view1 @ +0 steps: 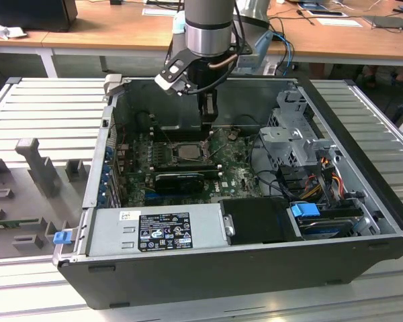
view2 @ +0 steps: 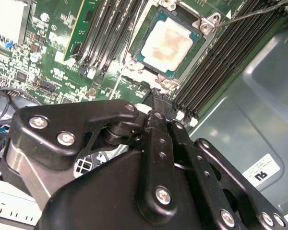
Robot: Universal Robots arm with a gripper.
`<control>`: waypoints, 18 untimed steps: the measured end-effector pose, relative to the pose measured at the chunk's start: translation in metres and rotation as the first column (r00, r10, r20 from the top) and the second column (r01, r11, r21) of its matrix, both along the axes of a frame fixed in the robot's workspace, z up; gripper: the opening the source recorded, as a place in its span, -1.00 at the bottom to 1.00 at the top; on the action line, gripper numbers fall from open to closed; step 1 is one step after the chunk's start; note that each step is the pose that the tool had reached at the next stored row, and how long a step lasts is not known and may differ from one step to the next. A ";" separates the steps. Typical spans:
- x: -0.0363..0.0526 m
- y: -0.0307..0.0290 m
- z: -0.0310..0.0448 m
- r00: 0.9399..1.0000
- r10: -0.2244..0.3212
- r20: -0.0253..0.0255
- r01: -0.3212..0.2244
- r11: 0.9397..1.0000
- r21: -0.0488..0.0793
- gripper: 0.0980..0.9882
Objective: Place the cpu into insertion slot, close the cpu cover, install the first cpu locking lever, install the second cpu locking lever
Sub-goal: 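Close the cpu cover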
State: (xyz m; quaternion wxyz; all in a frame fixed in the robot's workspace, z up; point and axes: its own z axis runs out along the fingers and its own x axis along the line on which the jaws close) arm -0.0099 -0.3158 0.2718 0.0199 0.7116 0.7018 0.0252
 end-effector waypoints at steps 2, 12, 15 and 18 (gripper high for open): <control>0.0025 -0.0001 0.0001 1.000 0.000 0.000 0.000 1.000 0.000 -0.98; 0.0252 0.0002 -0.0002 1.000 0.000 -0.001 0.000 1.000 -0.001 -0.98; 0.0304 0.0003 -0.0002 1.000 0.000 -0.001 0.000 1.000 -0.001 -0.98; 0.0344 0.0005 -0.0003 1.000 0.000 -0.001 0.000 1.000 -0.001 -0.98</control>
